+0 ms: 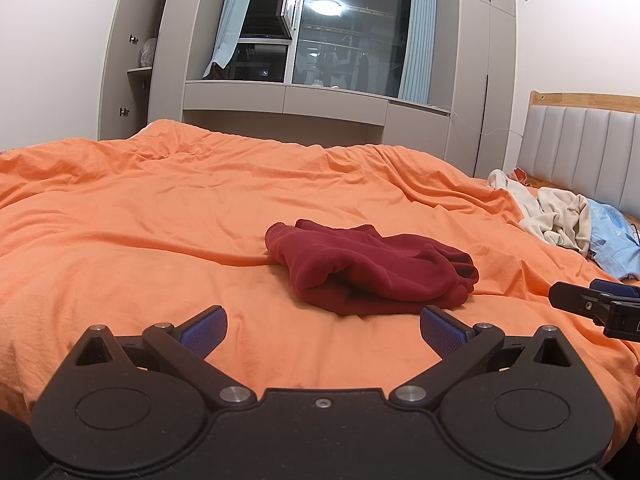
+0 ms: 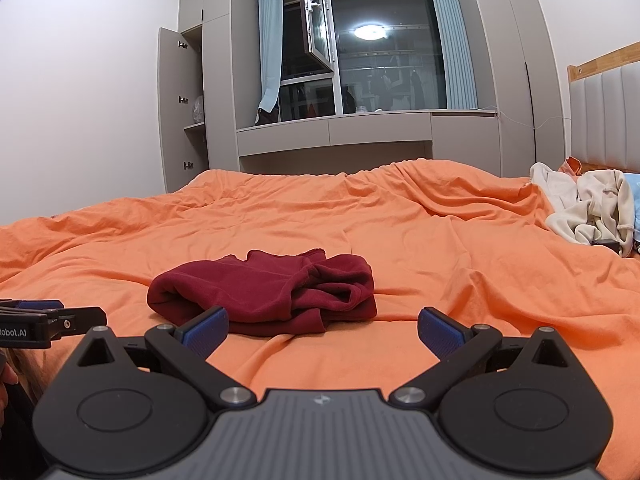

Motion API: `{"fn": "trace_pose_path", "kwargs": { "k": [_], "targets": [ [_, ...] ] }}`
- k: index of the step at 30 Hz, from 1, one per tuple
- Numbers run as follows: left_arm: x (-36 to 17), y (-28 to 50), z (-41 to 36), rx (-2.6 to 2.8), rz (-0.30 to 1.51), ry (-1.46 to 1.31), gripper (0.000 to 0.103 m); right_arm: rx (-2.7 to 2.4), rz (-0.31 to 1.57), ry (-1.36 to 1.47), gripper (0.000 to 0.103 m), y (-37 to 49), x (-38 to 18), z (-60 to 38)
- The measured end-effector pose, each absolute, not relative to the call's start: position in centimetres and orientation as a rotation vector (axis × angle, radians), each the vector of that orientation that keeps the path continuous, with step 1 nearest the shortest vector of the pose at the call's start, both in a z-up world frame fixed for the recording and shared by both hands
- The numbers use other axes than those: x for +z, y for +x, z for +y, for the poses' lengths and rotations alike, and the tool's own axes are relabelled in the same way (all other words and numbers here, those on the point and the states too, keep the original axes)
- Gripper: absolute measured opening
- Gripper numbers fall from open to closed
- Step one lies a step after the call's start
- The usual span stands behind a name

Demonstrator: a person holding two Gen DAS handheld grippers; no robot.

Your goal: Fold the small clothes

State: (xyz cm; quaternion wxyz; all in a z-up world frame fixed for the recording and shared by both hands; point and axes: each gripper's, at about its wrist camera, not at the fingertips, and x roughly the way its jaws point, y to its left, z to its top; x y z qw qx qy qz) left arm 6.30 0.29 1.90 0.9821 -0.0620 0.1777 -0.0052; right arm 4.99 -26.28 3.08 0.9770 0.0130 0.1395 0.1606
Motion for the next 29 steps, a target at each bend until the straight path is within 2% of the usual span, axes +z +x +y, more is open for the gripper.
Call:
{"fn": "trace_pose_path", "kwargs": {
  "k": [29],
  "targets": [
    [1.77, 5.75, 0.82, 0.068, 0.383, -0.095, 0.102, 0.323, 0.283, 0.026, 0.103, 4.98, 3.14, -26.28]
  ]
}}
